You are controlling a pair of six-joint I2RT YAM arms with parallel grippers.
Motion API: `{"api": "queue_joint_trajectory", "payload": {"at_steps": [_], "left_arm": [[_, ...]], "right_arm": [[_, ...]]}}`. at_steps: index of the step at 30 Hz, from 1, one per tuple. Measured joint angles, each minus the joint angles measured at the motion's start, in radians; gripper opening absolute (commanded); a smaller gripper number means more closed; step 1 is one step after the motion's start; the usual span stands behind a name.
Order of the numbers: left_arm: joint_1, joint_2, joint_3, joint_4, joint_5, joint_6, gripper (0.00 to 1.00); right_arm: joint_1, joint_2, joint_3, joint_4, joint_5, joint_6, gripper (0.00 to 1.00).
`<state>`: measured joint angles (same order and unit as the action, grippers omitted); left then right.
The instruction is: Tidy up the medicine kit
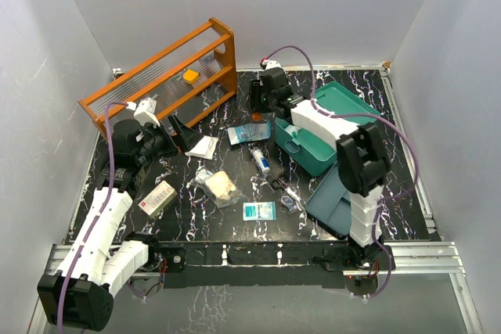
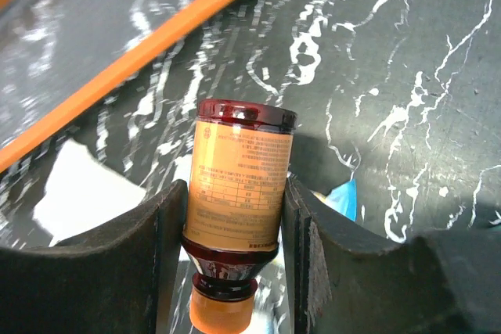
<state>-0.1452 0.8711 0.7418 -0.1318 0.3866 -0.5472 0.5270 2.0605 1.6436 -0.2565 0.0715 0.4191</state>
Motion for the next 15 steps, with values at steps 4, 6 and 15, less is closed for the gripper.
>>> {"api": "queue_joint_trajectory", "payload": {"at_steps": [4, 6, 15], "left_arm": [[0.000, 0.027, 0.045, 0.003, 0.062, -0.024, 0.99], [0.000, 0.048, 0.067, 0.018, 0.103, -0.049, 0.99], [-0.008, 0.155, 0.080, 0.216, 0.348, -0.269, 0.99]], "right_arm": [[-0.005, -0.199, -0.138, 0.060, -0.118, -0.069, 0.35], [-0.006, -0.306, -0.220, 0.098, -0.183, -0.103, 0.35], [-0.006, -0.621, -0.486, 0.147, -0.520, -0.181, 0.35]]}}
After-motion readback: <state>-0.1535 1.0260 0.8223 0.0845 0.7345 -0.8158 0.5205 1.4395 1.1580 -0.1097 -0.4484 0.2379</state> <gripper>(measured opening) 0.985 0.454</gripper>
